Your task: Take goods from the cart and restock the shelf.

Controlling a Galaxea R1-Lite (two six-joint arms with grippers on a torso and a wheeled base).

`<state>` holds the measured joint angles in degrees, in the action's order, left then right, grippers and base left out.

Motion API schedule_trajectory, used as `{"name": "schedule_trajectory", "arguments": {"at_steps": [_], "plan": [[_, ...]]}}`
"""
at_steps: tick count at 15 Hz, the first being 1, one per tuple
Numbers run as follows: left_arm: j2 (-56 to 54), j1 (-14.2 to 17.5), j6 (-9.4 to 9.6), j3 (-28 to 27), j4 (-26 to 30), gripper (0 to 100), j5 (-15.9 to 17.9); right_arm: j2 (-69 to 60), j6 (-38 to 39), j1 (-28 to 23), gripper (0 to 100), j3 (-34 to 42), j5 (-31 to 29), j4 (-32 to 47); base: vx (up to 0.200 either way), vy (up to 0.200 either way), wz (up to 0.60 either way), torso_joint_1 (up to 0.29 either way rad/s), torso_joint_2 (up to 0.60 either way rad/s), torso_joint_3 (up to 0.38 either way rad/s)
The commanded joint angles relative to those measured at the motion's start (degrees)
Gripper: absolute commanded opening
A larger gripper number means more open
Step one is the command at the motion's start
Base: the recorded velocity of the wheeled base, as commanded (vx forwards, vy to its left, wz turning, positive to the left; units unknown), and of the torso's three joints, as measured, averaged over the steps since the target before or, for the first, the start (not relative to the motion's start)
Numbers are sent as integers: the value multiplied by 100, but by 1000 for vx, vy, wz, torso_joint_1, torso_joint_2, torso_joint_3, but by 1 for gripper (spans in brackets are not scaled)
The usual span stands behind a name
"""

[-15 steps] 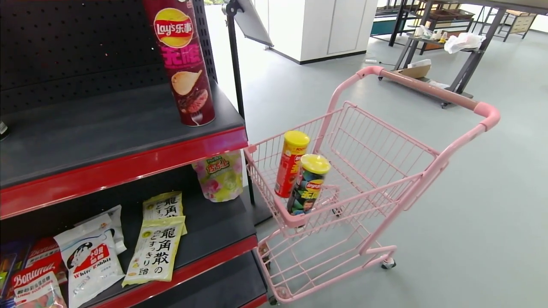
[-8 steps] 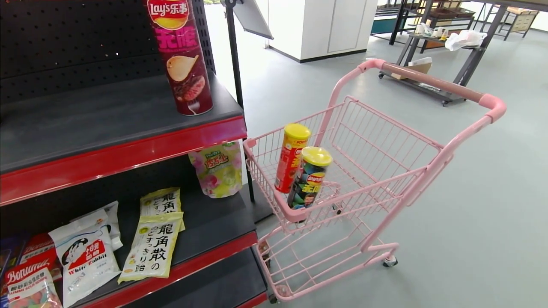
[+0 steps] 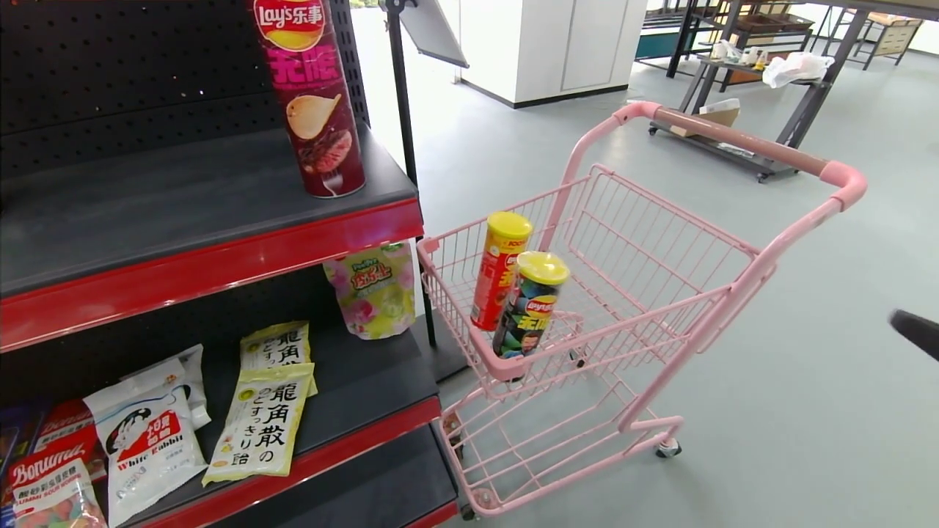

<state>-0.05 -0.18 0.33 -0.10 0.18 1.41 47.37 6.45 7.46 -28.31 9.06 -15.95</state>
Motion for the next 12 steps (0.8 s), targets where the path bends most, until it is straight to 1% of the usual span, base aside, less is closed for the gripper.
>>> {"name": "schedule_trajectory", "arguments": {"at_steps": [1,2,4,5,8,12], "plan": [[5,1,-7,1,-1,100,-1,3357,41,651,100,-166,123,-2044,0,0,0,0,0,0],[5,1,2,1,-1,100,-1,3902,32,836,100,-175,123,-2466,0,0,0,0,0,0],[5,1,2,1,-1,100,-1,4606,32,1117,100,-325,114,-2826,0,0,0,0,0,0],[5,1,2,1,-1,100,-1,4746,32,1205,100,-404,114,-2844,0,0,0,0,0,0],[5,1,2,1,-1,100,-1,5476,32,1434,100,-1037,96,-2853,0,0,0,0,0,0],[5,1,2,1,-1,100,-1,5994,41,1636,100,-1652,70,-2853,0,0,0,0,0,0]]}}
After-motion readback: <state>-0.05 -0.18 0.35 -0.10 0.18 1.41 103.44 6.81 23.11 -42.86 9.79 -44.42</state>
